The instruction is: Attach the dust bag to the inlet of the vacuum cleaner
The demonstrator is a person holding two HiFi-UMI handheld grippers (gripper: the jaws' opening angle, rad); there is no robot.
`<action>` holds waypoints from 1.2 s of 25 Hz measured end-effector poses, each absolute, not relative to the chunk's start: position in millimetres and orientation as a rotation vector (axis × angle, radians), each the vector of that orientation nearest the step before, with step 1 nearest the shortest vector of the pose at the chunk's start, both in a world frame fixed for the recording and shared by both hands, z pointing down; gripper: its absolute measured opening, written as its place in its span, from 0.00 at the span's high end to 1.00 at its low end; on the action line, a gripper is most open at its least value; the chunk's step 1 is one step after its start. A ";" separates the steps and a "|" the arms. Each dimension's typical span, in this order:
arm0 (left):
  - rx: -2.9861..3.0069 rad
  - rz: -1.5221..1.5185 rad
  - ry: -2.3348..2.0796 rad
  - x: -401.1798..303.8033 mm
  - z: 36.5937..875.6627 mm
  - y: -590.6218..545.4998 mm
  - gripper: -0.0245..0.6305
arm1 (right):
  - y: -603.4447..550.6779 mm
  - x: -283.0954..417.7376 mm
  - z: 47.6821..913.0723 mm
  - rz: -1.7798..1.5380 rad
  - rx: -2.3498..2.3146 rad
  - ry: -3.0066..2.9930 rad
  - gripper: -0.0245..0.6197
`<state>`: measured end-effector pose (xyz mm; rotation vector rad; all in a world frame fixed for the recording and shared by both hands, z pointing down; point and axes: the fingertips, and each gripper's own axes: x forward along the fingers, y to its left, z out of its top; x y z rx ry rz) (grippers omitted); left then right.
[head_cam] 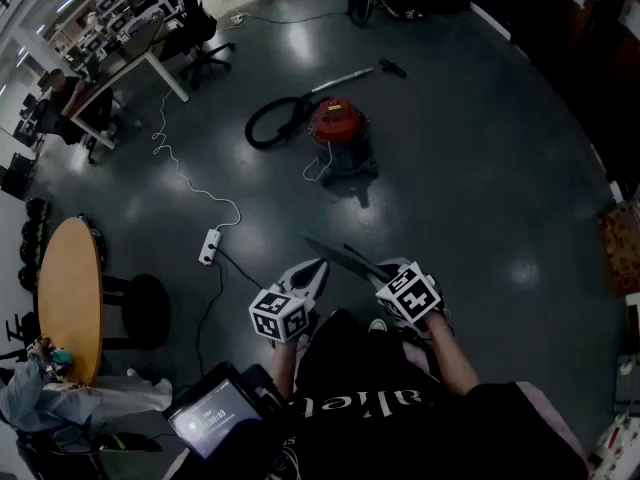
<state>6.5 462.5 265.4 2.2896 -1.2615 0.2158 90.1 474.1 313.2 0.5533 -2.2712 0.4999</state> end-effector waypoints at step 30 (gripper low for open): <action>2.373 0.266 -1.032 -159.5 305.8 92.1 0.95 | 150.1 -60.5 373.9 0.616 0.674 -2.137 0.90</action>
